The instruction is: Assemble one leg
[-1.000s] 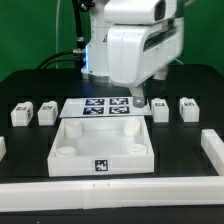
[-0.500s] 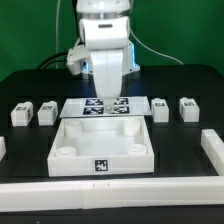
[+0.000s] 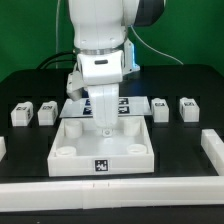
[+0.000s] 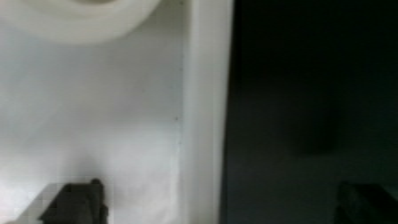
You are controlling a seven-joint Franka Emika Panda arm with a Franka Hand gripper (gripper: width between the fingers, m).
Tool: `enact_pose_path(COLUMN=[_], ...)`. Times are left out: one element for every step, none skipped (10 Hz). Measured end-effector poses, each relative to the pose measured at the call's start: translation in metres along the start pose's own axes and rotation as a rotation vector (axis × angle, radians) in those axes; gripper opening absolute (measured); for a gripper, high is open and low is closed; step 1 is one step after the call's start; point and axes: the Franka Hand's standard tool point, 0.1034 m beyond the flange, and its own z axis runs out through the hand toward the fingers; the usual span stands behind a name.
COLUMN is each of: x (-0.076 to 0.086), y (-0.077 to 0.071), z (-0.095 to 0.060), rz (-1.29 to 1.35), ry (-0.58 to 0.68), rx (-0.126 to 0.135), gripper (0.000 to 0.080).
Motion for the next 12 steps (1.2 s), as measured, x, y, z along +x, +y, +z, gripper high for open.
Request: enact_pose_path(x=[-0.0001,-0.0003,-0.0005,-0.0006,-0.0008,-0.0012,-0.0013,-0.0013,-0.0014,-0.0014,-0.0014,-0.0014], y=[-0.0004,-0.0007,-0.0008,-0.0008,-0.0008,0.0016,0.0026,0.0028,0.003,0.0032,0.0033,0.0033], z=[0.0005,0.0008,0.0009,0.001,0.001,-0.0005,-0.0009,-0.001,-0.0011,-0.0011,-0.0012,-0.0012], rz=[0.0,0.001,0.001,0.001,0.002,0.002,0.002,0.003,0.003,0.003,0.003,0.003], ry=[0.0,0.0,0.0,0.0,0.0,-0.001,-0.001,-0.001,-0.001,-0.001,-0.001,-0.001], rx=[0.001,0.002,0.002,0.002,0.002,-0.009,-0.013,-0.014,-0.016,-0.016,-0.017,-0.017], gripper=[0.0554,0.0418,0.0281,0.0281,0.0102,0.0065,0.0065,0.0065,0.0065,0.0065,0.0065,0.0065])
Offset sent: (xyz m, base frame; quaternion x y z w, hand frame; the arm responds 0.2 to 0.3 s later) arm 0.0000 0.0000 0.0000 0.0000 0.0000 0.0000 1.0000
